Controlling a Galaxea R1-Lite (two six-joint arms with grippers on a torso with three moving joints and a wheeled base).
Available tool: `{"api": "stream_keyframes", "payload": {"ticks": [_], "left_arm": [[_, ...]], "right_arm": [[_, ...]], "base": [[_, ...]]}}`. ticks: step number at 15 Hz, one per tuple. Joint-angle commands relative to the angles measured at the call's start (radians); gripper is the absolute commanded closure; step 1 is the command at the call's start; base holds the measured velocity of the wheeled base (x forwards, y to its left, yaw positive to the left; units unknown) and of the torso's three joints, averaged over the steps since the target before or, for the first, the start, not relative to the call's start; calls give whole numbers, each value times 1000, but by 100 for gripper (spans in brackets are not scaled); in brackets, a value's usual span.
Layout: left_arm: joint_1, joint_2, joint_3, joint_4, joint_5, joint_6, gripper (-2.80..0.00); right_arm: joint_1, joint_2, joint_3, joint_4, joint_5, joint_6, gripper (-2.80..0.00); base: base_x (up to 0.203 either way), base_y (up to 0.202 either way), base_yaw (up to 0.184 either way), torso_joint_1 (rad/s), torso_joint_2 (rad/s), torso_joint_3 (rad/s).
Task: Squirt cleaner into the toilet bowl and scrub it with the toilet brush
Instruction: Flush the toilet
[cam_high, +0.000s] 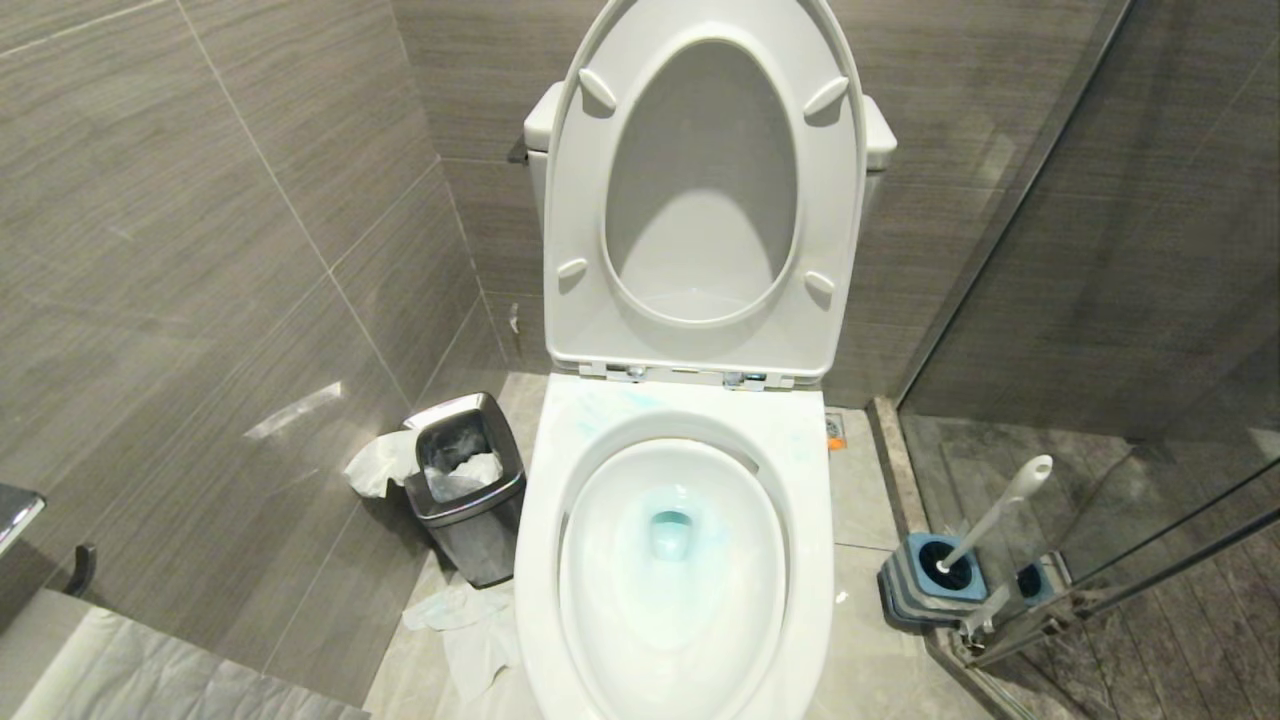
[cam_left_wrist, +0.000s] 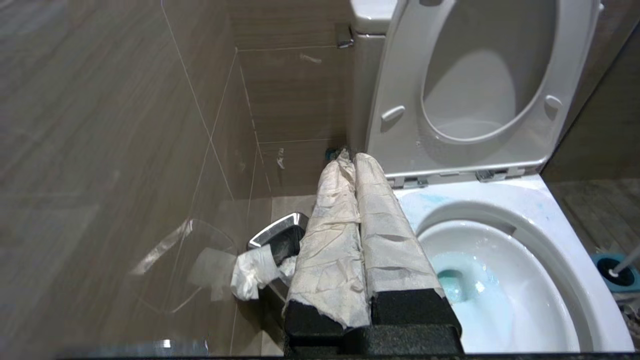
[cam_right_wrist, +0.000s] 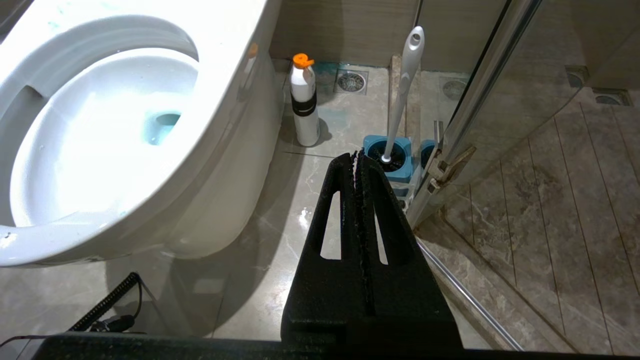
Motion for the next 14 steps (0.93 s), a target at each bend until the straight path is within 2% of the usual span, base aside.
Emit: {"api": "stream_keyframes", "payload": {"ticks": [1,6,10,14], "left_arm": [[0,152,-107,-3,-1,1,0],[-37,386,-309,-70,1,0,0],[-50,589,-523,-145,16,-1,0],[-124,792,-781,-152,103,-6,0]], "right_arm": [[0,1,0,0,0,0,0],[-1,1,0,0,0,0,0],[0,1,0,0,0,0,0],[0,1,0,0,0,0,0]], "base": [[0,0,0,0,0,0],[0,0,0,0,0,0],[0,0,0,0,0,0],[0,0,0,0,0,0]]}}
